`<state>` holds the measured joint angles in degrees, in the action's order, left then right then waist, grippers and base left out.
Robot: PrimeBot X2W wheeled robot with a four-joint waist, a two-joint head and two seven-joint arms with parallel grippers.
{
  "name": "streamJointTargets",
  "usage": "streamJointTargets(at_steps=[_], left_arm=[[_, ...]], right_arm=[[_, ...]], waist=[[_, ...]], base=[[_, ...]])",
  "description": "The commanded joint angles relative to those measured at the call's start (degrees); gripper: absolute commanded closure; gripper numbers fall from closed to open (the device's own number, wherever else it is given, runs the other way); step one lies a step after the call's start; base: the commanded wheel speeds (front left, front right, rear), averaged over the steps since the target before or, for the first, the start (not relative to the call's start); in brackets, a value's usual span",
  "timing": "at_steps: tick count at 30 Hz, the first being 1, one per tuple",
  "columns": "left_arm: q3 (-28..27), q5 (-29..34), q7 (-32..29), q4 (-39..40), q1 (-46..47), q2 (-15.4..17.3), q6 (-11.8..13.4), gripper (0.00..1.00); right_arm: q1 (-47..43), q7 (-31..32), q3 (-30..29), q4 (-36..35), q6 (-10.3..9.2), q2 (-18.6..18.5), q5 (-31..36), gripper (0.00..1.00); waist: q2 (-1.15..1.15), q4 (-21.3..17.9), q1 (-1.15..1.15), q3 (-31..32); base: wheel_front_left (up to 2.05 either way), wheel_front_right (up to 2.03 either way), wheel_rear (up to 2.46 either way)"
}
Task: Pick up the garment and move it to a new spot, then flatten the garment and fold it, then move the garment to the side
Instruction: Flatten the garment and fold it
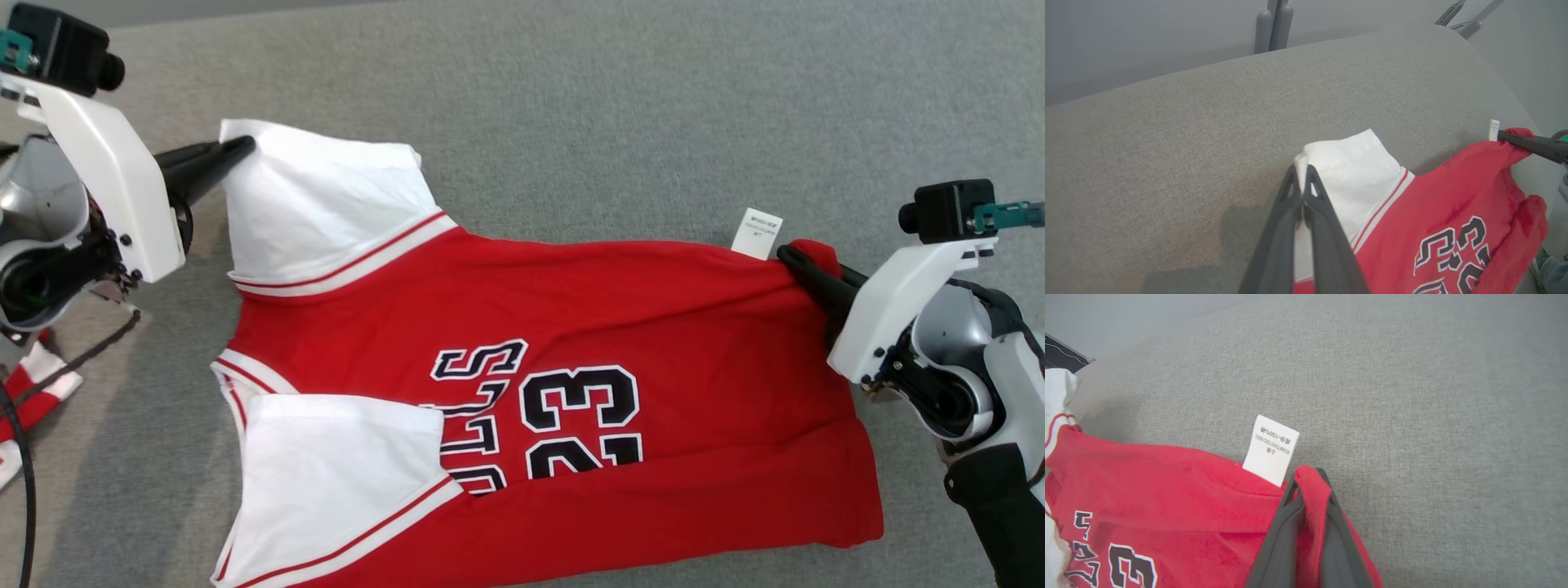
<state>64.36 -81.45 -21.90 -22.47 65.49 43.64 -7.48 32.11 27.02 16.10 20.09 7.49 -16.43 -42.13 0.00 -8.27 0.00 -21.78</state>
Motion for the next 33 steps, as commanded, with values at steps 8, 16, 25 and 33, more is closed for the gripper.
streamJointTargets(at_steps=[8,16,25,33], left_arm=[[1.7,-2.7,1.1,3.7,-3.8,1.1,0.0,1.00],[4.9,-8.2,-7.0,10.0,-8.1,4.7,0.0,1.00],[6.6,-14.0,-16.3,15.0,-12.4,8.0,0.0,1.00],[7.3,-16.9,-21.3,16.5,-14.2,7.8,0.0,1.00]], right_arm=[[-2.6,-4.2,1.4,2.2,0.02,-3.8,-3.0,1.00],[-5.5,-4.2,3.5,2.7,0.02,-6.7,-6.6,1.00],[-4.1,-2.1,7.1,4.4,0.02,-9.3,-10.5,1.00],[-2.2,3.7,12.0,5.1,0.02,-12.4,-15.9,1.00]], waist=[[0.00,3.2,0.00,6.4],[0.00,4.3,0.00,10.4],[0.00,4.8,0.00,12.2],[0.00,5.4,0.00,12.3]], base=[[0.00,0.00,0.00],[0.00,0.00,0.00],[0.00,0.00,0.00],[0.00,0.00,0.00]])
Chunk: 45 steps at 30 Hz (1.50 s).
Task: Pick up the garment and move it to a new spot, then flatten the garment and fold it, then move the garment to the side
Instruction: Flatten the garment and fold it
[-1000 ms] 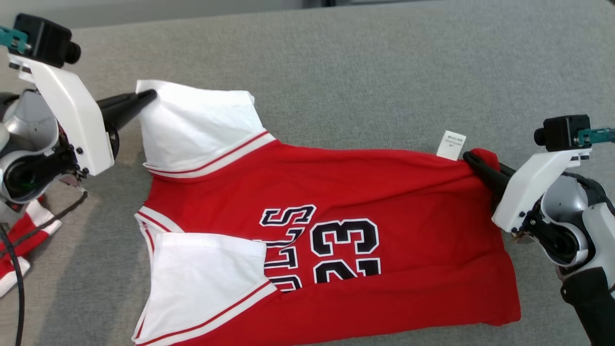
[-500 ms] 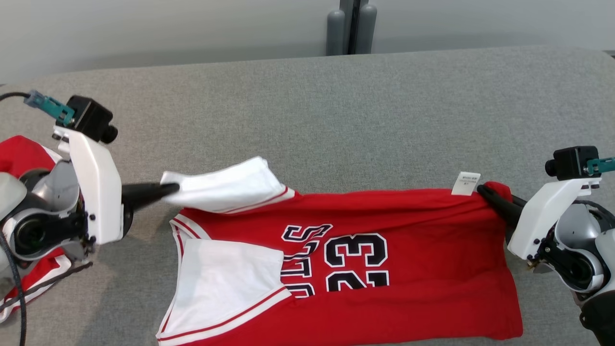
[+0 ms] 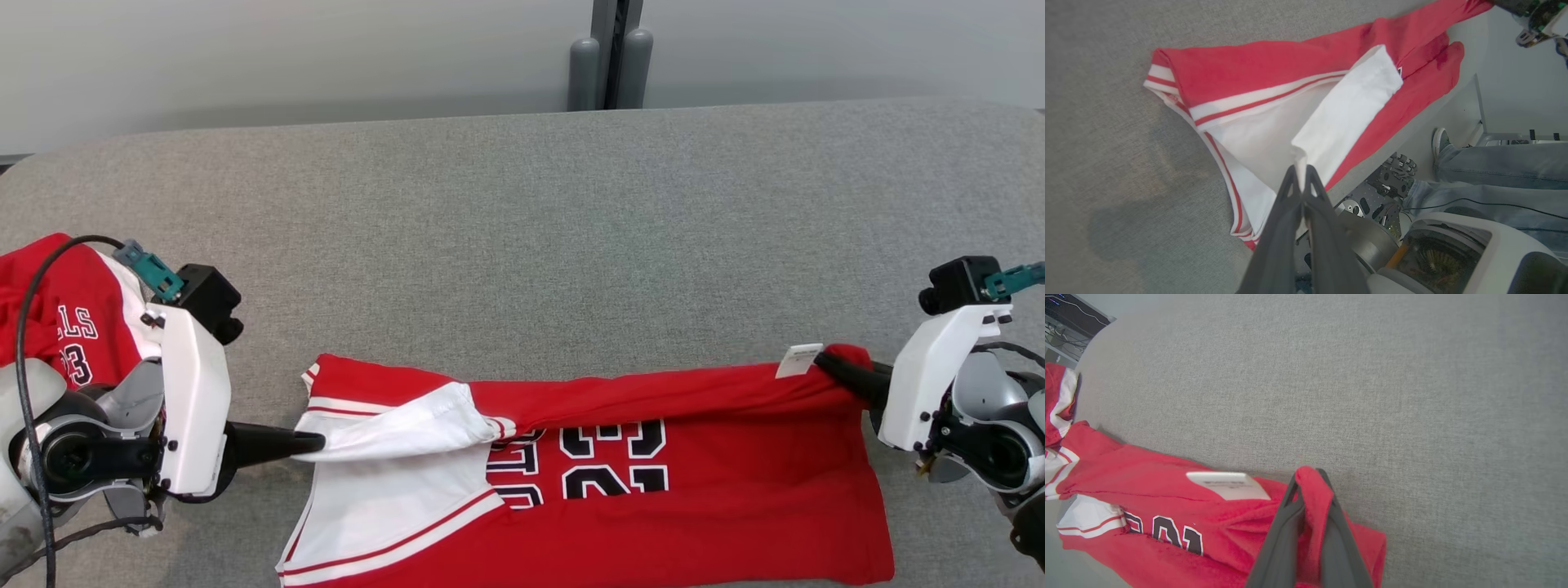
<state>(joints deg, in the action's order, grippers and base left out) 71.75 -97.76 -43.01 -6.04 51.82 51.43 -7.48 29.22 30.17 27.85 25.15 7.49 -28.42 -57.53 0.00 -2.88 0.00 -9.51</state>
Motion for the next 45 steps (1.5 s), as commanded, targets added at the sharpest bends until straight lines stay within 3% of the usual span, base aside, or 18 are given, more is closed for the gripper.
streamJointTargets(at_steps=[1,10,17,31,32,33,34,35,45], left_arm=[[0.0,-0.7,-0.6,0.2,-0.8,0.0,0.0,1.00],[0.2,-1.3,-2.8,0.3,-1.1,-0.6,0.0,1.00],[0.2,-2.3,-4.9,0.4,-1.6,-0.5,0.1,1.00],[0.7,-1.2,-6.8,-1.1,-3.1,-1.2,1.1,1.00],[0.7,-1.1,-6.9,-1.3,-3.2,-1.3,1.3,1.00],[0.7,-1.1,-7.0,-1.4,-3.4,-1.3,1.3,0.91],[0.8,-1.0,-7.1,-1.5,-3.5,-1.4,1.3,0.46],[0.7,-0.9,-7.0,-1.7,-3.5,-1.5,1.3,0.00],[-1.7,-1.6,-3.4,-1.9,-3.1,-1.3,1.4,0.00]], right_arm=[[1.1,1.5,1.2,-0.5,0.02,-1.1,-1.1,1.00],[3.5,12.1,5.3,-0.7,0.02,-5.1,-6.9,1.00],[5.4,18.6,6.7,0.7,0.02,-5.5,-7.5,1.00],[4.5,19.5,8.6,4.2,0.02,-3.5,-3.7,1.00],[4.4,19.4,8.7,4.3,0.02,-3.5,-3.5,0.89],[4.4,19.2,8.7,4.4,0.02,-3.5,-3.2,0.58],[4.4,18.9,8.7,4.4,0.02,-3.6,-2.9,0.38],[4.3,18.5,8.7,4.5,0.02,-3.5,-2.8,0.00],[1.6,12.2,4.6,1.8,0.02,-3.9,-3.8,0.00]], waist=[[0.00,0.0,0.00,0.0],[0.00,-0.2,0.00,-0.4],[0.00,-0.2,0.00,-0.8],[0.00,-0.3,0.00,-1.1],[0.00,-0.3,0.00,-1.1],[0.00,-0.4,0.00,-1.1],[0.00,-0.4,0.00,-1.0],[0.00,-0.5,0.00,-0.9],[0.00,-0.8,0.00,2.6]], base=[[0.00,0.00,0.00],[0.00,0.00,0.00],[0.00,0.00,0.00],[0.00,0.00,0.00],[0.00,0.00,0.00],[0.00,0.00,0.00],[0.00,0.00,0.00],[0.00,0.00,0.00],[0.00,0.00,0.00]])
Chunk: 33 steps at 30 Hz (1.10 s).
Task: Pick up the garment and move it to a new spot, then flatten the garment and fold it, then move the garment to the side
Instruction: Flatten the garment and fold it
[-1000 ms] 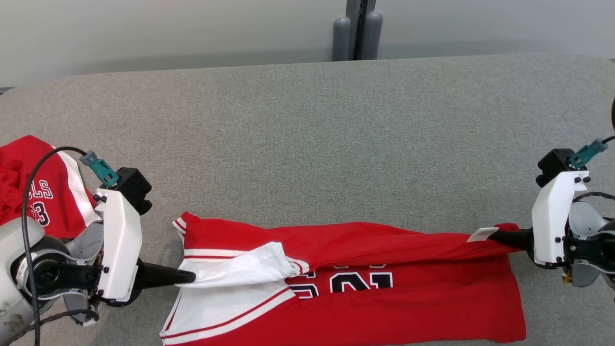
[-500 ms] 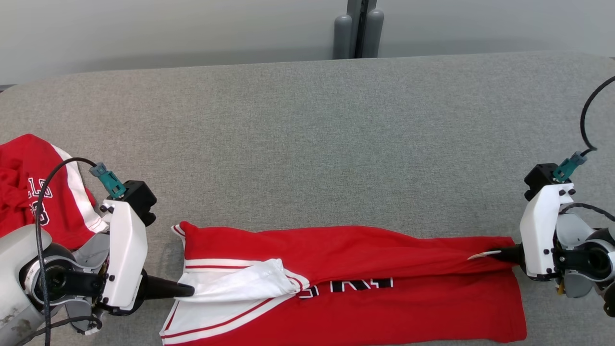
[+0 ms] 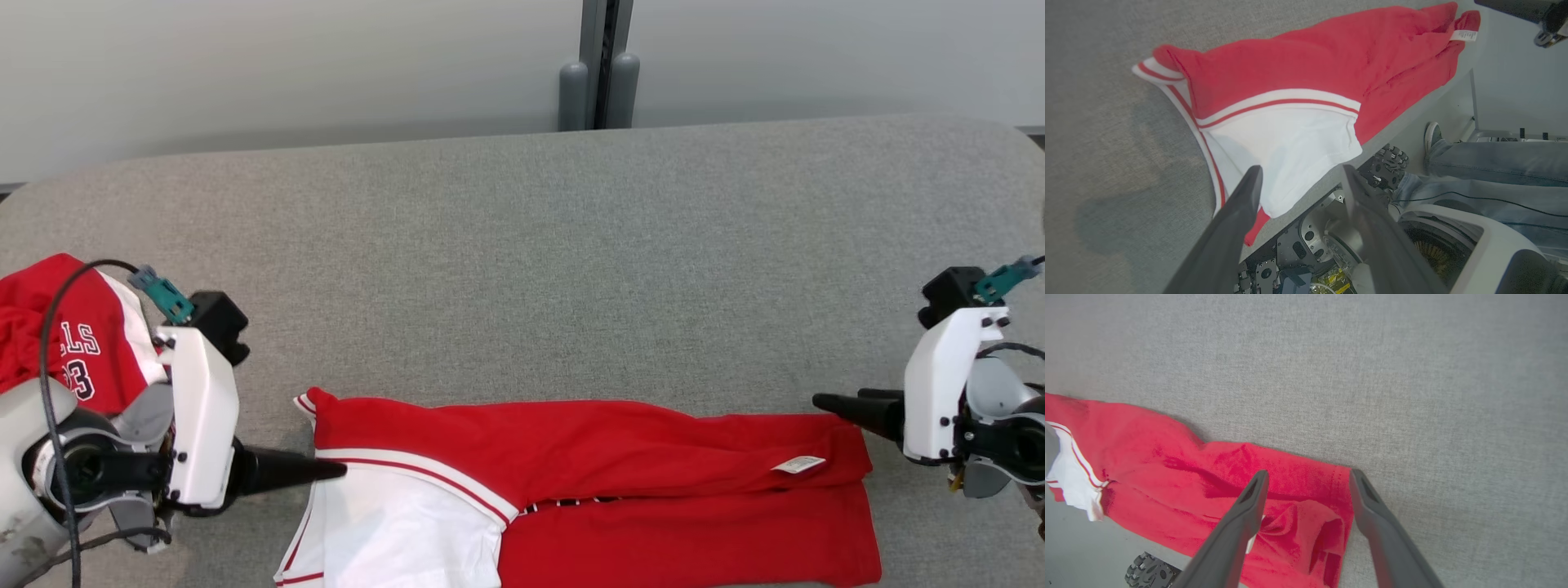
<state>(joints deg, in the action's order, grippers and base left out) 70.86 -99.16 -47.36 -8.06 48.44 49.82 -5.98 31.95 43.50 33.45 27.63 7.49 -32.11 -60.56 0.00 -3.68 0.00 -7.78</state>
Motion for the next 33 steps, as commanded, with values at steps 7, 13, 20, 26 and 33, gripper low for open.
streamJointTargets(at_steps=[7,13,20,26,33], left_arm=[[-5.0,2.3,9.2,1.6,1.4,1.6,-0.8,0.00],[-9.1,4.0,21.7,3.9,-2.7,2.3,-1.4,0.00],[-11.4,12.8,38.9,4.7,-7.7,3.7,2.1,0.00],[-15.8,12.4,55.5,5.7,-14.7,2.3,5.6,0.00],[-20.1,15.7,62.4,7.1,-24.5,-1.7,8.6,0.00]], right_arm=[[-3.9,-11.0,-7.6,-5.7,0.02,-2.2,-0.4,0.00],[-8.8,-26.8,-13.9,-8.5,0.02,-0.8,4.9,0.00],[-15.0,-41.2,-17.7,-9.1,0.02,3.4,9.2,0.00],[-19.1,-49.5,-19.3,-7.5,0.02,7.6,9.6,0.00],[-22.5,-49.9,-17.2,-3.2,0.02,11.5,10.0,0.00]], waist=[[0.00,0.2,0.00,2.5],[0.00,0.4,0.00,3.5],[0.00,0.4,0.00,3.7],[0.00,0.9,0.00,4.0],[0.00,2.0,0.00,3.6]], base=[[0.00,0.00,0.00],[0.00,0.00,0.00],[0.00,0.00,0.00],[0.00,0.00,0.00],[0.00,0.00,0.00]])
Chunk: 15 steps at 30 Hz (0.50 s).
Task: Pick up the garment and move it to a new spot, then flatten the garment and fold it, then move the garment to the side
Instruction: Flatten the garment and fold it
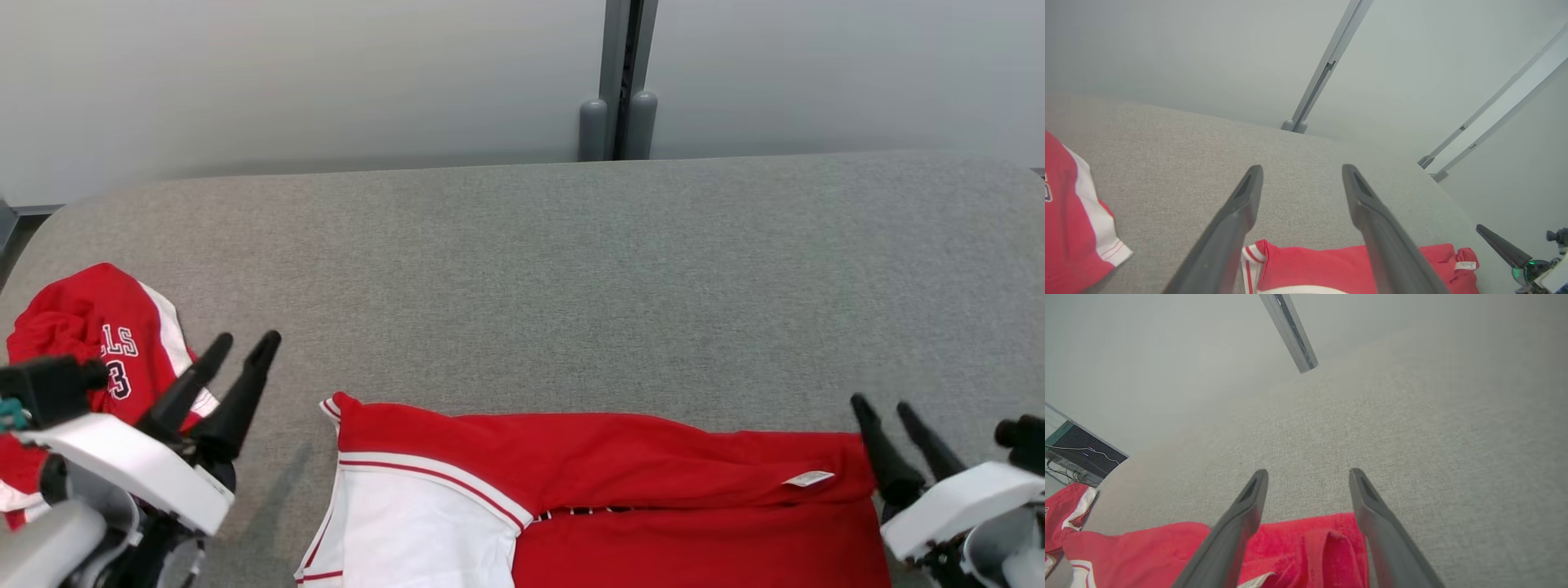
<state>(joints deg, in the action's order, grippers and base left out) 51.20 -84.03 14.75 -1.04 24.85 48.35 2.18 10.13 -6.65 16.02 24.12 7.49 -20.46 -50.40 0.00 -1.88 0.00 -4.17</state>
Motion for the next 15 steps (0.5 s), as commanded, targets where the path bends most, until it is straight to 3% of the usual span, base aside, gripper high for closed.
streamJointTargets(at_steps=[1,10,15], left_arm=[[-1.5,1.2,0.4,0.3,-2.0,-1.2,0.4,0.00],[-11.7,7.6,0.4,0.0,-13.0,-10.7,-0.7,0.00],[-13.9,10.3,0.4,0.1,-15.6,-13.1,-1.0,0.00]], right_arm=[[-1.1,0.9,0.5,0.7,0.02,0.3,-1.0,0.00],[-4.8,4.3,1.7,3.2,0.02,0.0,-3.5,0.00],[-6.0,4.2,0.9,3.6,0.02,-0.2,-3.3,0.00]], waist=[[0.00,0.5,0.00,0.0],[0.00,1.5,0.00,0.6],[0.00,1.7,0.00,0.7]], base=[[0.00,0.00,0.00],[0.00,0.00,0.00],[0.00,0.00,0.00]])
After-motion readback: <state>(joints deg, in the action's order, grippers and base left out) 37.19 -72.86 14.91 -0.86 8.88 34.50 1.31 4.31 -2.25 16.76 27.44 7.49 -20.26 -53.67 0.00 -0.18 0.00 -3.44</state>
